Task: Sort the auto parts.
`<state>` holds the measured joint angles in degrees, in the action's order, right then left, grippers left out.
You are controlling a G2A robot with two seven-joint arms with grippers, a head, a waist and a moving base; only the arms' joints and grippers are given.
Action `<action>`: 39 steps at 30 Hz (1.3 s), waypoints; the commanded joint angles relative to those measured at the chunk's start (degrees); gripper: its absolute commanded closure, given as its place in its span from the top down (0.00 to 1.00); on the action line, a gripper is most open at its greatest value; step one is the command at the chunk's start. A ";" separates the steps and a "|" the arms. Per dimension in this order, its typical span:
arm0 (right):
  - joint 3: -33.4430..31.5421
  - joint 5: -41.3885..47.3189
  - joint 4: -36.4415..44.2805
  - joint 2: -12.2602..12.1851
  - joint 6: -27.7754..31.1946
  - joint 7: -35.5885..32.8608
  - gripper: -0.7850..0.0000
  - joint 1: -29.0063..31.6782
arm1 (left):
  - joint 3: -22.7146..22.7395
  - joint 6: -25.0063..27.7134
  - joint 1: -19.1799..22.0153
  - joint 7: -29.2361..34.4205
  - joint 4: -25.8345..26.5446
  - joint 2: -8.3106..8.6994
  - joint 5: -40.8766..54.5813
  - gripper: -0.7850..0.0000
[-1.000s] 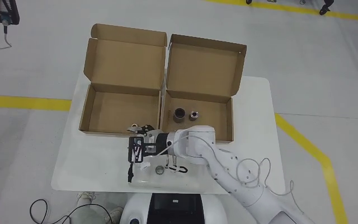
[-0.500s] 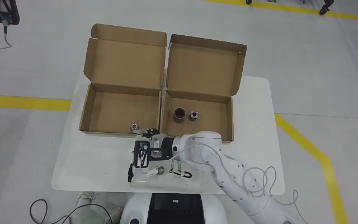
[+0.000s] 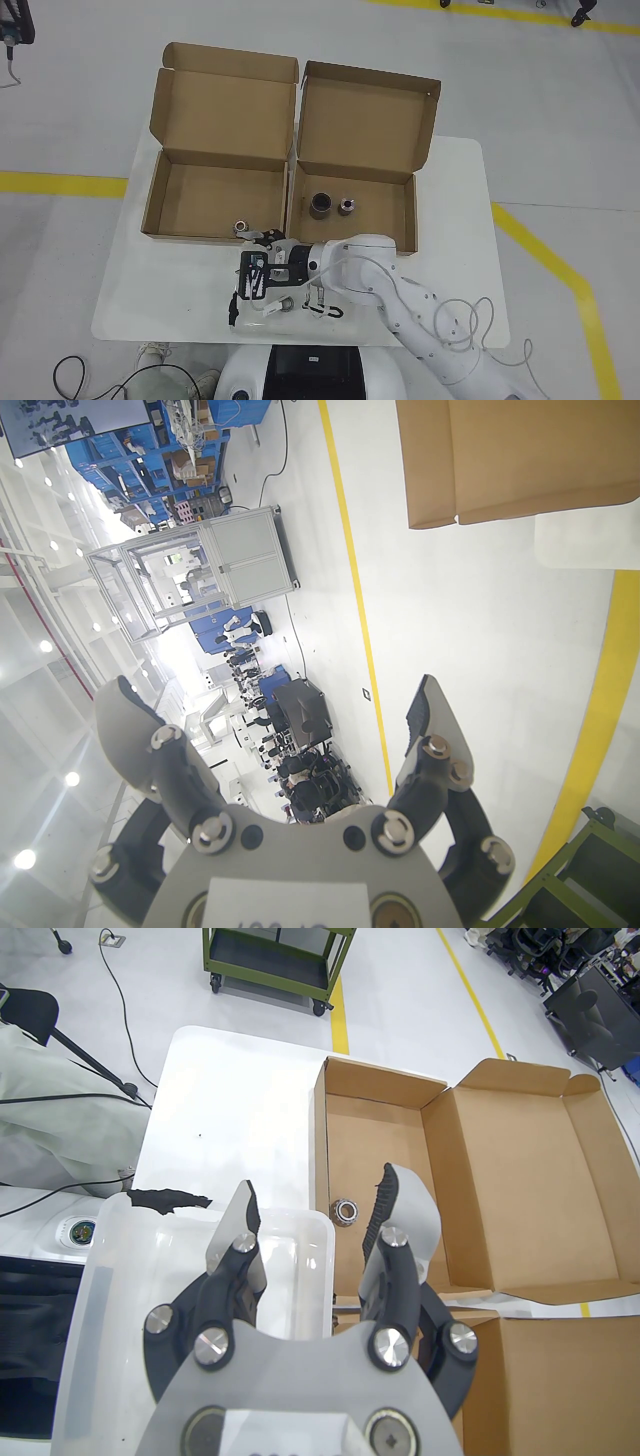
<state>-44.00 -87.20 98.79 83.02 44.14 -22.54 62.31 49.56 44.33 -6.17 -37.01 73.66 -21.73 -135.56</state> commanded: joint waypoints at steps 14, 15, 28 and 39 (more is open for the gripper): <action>-2.12 -6.48 8.90 -3.54 4.49 -3.64 0.45 10.92 | 0.00 0.00 0.00 0.00 0.00 0.00 0.00 1.00; -2.63 -6.86 9.17 -3.84 4.69 -3.61 0.46 11.70 | 0.00 0.00 0.00 0.00 0.00 0.00 0.00 1.00; -2.59 -10.38 6.51 -5.63 6.57 -9.30 0.46 15.33 | 0.00 0.00 0.00 0.00 0.00 0.00 0.00 1.00; 1.87 -7.79 0.44 -4.78 6.60 -13.46 0.53 11.36 | 0.00 0.00 0.00 0.00 0.00 0.00 0.00 1.00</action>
<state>-42.62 -95.31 99.86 78.11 50.79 -35.27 74.18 49.56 44.33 -6.17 -37.01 73.66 -21.73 -135.56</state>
